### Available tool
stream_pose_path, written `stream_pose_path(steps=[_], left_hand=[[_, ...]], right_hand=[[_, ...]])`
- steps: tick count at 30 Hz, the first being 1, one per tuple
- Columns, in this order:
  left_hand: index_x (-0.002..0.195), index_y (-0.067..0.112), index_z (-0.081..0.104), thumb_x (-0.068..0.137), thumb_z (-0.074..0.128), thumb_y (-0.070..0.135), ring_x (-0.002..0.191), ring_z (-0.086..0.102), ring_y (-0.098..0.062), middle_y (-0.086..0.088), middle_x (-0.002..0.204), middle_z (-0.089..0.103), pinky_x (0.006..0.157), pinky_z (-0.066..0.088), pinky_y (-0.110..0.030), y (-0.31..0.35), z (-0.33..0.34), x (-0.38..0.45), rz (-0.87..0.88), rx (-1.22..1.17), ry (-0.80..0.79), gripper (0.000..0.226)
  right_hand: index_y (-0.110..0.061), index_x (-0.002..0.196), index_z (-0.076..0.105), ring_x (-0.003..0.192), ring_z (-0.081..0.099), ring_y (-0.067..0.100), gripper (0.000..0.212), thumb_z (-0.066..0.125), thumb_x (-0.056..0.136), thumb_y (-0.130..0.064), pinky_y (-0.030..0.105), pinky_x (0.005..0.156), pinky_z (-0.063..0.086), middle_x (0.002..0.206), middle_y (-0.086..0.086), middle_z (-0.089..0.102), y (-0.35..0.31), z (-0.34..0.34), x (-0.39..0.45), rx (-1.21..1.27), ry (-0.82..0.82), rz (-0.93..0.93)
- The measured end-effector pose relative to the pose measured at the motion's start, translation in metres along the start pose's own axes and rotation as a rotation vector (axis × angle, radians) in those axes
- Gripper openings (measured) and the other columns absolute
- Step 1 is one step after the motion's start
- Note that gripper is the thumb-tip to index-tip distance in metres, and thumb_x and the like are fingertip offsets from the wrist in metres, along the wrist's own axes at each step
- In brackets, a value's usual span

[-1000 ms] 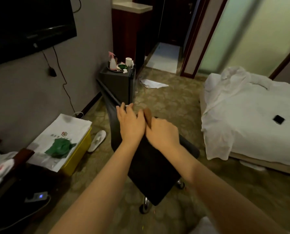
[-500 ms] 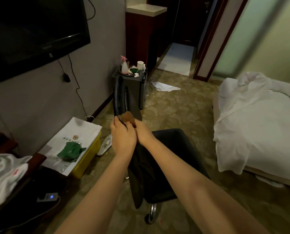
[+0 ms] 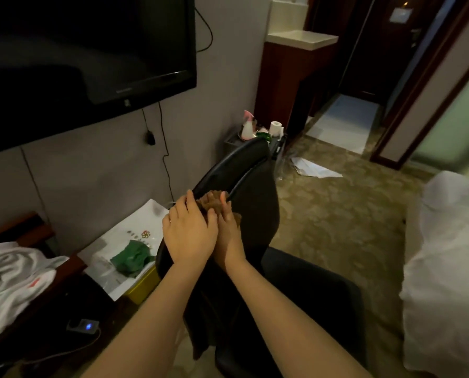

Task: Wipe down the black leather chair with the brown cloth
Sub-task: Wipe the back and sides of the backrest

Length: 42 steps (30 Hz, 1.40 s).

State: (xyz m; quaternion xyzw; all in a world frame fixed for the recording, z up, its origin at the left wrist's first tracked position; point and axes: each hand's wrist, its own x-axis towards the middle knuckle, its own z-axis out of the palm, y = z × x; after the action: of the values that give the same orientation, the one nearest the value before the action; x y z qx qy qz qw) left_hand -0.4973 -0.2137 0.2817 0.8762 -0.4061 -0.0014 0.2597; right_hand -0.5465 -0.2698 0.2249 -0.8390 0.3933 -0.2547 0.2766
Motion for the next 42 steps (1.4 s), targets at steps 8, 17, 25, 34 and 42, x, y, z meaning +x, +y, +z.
stream_pose_path(steps=[8, 17, 25, 34, 42], left_hand=[[0.14, 0.019, 0.034, 0.093, 0.034, 0.048, 0.123, 0.044, -0.018, 0.0, 0.138, 0.046, 0.099, 0.032, -0.031, 0.009, 0.038, 0.086, 0.161, -0.008, 0.02, 0.055], [0.132, 0.023, 0.046, 0.092, 0.026, 0.054, 0.109, 0.054, -0.013, 0.005, 0.124, 0.057, 0.087, 0.037, -0.026, 0.034, 0.076, 0.156, 0.328, -0.023, 0.058, 0.054], [0.132, 0.023, 0.046, 0.094, 0.03, 0.048, 0.109, 0.055, -0.012, 0.004, 0.123, 0.058, 0.086, 0.037, -0.026, 0.063, 0.102, 0.196, 0.475, -0.029, 0.021, 0.048], [0.118, 0.02, 0.057, 0.094, 0.036, 0.042, 0.099, 0.057, -0.016, 0.001, 0.111, 0.064, 0.089, 0.034, -0.029, 0.101, 0.131, 0.204, 0.324, -0.087, 0.136, 0.039], [0.119, 0.015, 0.054, 0.095, 0.037, 0.037, 0.118, 0.048, -0.019, -0.003, 0.119, 0.06, 0.113, 0.018, -0.036, 0.124, 0.151, 0.198, 0.225, -0.116, 0.226, 0.036]], right_hand=[[-0.024, 0.147, 0.022, 0.144, -0.009, 0.026, 0.047, 0.032, 0.101, -0.03, 0.047, 0.117, -0.003, 0.158, 0.001, 0.001, 0.051, -0.045, 0.141, 0.127, 0.207, 0.182], [-0.023, 0.142, 0.035, 0.141, -0.001, 0.009, 0.046, 0.042, 0.097, -0.031, 0.037, 0.115, -0.001, 0.155, -0.007, 0.017, 0.11, -0.063, 0.193, -0.162, 0.294, -0.066], [-0.025, 0.147, 0.017, 0.145, -0.002, 0.024, 0.05, 0.034, 0.101, -0.031, 0.049, 0.117, -0.001, 0.158, 0.005, 0.008, 0.188, -0.124, 0.22, 0.149, 0.635, 0.505], [-0.03, 0.148, 0.013, 0.144, 0.008, 0.022, 0.064, 0.049, 0.095, -0.029, 0.044, 0.116, 0.012, 0.156, -0.001, 0.014, 0.236, -0.139, 0.215, -0.16, 0.586, 0.164], [-0.021, 0.148, 0.016, 0.143, -0.003, 0.026, 0.053, 0.036, 0.1, -0.031, 0.048, 0.117, 0.0, 0.157, 0.004, 0.009, 0.258, -0.147, 0.223, -0.025, 0.7, 0.269]])
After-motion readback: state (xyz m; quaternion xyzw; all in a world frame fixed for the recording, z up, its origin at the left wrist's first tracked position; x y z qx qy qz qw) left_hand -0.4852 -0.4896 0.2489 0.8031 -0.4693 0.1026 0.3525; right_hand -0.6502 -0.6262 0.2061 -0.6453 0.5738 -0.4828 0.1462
